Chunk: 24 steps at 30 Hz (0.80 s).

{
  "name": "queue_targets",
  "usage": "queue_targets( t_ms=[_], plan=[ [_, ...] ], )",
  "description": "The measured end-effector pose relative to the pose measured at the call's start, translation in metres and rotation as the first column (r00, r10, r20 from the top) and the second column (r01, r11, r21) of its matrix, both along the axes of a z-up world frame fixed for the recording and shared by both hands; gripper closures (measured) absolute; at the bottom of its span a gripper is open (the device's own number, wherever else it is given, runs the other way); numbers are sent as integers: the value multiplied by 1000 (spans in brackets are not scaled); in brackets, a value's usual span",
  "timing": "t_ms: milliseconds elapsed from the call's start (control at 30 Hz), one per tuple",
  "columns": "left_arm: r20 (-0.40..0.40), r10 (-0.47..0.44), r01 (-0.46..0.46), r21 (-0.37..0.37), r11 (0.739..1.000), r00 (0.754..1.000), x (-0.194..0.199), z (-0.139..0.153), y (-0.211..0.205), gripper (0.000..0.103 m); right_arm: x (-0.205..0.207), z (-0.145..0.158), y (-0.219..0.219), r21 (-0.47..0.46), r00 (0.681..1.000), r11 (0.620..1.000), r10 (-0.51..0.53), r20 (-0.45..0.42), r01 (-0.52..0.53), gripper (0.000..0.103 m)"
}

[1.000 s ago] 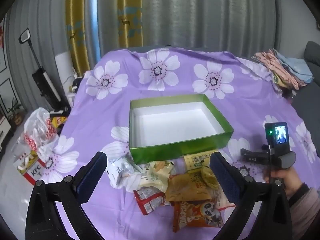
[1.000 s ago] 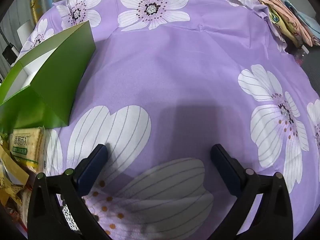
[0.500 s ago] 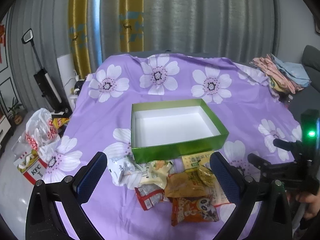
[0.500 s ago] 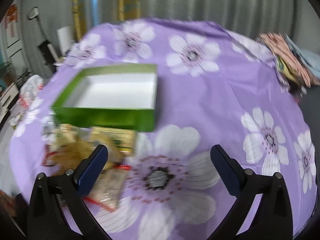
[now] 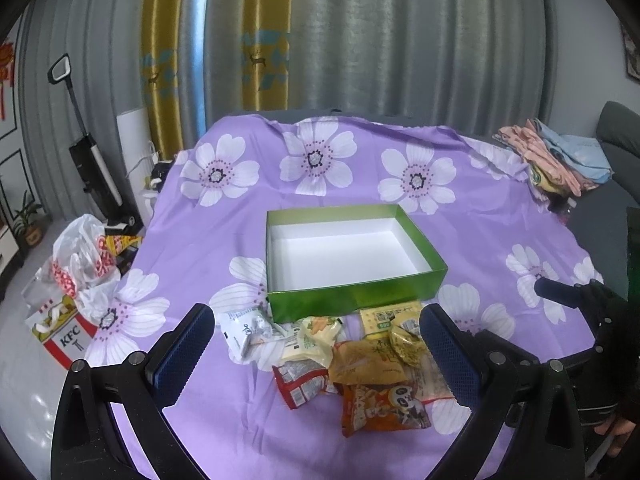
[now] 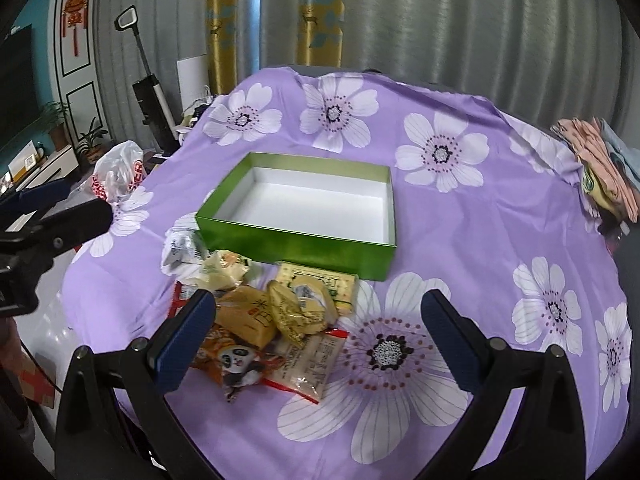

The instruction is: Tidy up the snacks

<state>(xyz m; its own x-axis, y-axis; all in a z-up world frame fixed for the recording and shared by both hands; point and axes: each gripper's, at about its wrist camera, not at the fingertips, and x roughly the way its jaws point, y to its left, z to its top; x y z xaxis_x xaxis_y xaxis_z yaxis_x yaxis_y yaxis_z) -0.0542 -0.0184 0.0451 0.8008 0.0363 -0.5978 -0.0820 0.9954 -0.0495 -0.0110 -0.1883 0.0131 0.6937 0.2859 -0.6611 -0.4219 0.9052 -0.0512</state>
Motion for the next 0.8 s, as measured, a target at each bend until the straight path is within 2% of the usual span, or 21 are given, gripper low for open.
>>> queue_targets(
  t_ms=[333, 800],
  plan=[
    [11, -6, 6, 1, 1000, 1000, -4, 4, -3, 1, -12, 16, 9, 2, 999, 1000, 14, 30, -14, 0],
    [11, -5, 5, 1, 1000, 1000, -5, 3, -3, 1, -18, 21, 13, 9, 999, 1000, 29, 41, -29, 0]
  ],
)
